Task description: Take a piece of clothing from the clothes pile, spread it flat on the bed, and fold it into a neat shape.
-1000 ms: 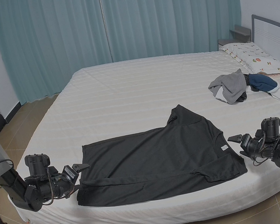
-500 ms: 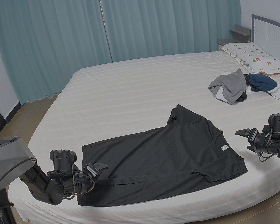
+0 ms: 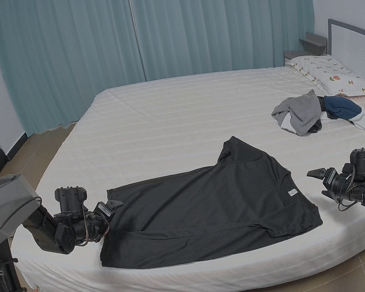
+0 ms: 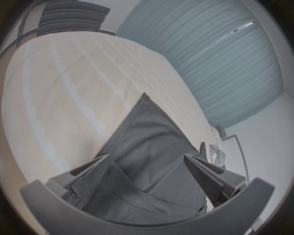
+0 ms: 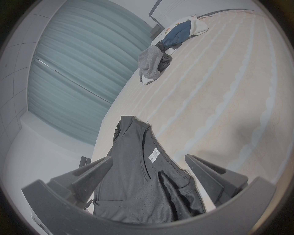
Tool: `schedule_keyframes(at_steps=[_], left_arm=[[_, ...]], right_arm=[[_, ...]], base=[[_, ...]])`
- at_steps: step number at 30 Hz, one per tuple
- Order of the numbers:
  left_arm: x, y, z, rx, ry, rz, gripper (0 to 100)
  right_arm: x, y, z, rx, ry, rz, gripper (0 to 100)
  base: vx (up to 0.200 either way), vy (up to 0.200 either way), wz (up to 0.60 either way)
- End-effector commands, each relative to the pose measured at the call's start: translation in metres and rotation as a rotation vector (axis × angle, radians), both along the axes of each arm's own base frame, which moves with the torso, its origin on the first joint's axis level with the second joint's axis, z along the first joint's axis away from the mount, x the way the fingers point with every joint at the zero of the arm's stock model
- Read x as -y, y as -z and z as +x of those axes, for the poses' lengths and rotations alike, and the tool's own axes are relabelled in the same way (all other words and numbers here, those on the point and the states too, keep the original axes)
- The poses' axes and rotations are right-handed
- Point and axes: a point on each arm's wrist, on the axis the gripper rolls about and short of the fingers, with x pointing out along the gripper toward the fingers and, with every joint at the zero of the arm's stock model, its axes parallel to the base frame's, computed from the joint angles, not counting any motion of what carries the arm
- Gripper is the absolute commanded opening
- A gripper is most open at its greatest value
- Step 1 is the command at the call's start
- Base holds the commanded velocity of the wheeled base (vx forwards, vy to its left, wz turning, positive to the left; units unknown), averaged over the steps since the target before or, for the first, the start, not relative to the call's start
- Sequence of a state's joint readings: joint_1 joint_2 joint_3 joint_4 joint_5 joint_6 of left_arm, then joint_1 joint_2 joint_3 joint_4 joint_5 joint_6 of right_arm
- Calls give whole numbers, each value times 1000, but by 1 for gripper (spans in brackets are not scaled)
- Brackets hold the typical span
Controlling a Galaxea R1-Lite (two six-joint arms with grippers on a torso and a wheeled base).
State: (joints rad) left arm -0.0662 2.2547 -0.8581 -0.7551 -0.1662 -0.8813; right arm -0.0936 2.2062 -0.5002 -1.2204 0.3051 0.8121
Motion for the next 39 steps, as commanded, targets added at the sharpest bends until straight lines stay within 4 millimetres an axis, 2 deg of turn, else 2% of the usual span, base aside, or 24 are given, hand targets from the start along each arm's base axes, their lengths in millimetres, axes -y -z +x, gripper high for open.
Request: schedule_keyframes(at_steps=[1,4,8,14,21,29,39], left_arm=[[-24,-11,6,38,-61,-14,100],[-35,-25,6,64,-63,-32,100],[-32,-32,-3,13,46,-85,100],[-28,-25,-6,-10,181,-19,100],[-6,-11,-5,-48,247,-3,100],[-2,1,-4,-77,209,72,100],[-2,6,-5,-90,197,102,100]], right_arm=[[-1,-1,0,4,-5,-1,100],[-5,-2,1,7,-17,-3,100],[-14,-3,1,11,-44,-7,100],[-22,-2,10,20,-74,-8,100],[-38,-2,18,15,-116,-8,100],[-35,-2,14,6,-105,-12,100],[-34,1,7,-12,-102,-22,100]], base=[[0,0,0],[0,0,0],[0,0,0],[0,0,0],[0,0,0],[0,0,0],[0,0,0]])
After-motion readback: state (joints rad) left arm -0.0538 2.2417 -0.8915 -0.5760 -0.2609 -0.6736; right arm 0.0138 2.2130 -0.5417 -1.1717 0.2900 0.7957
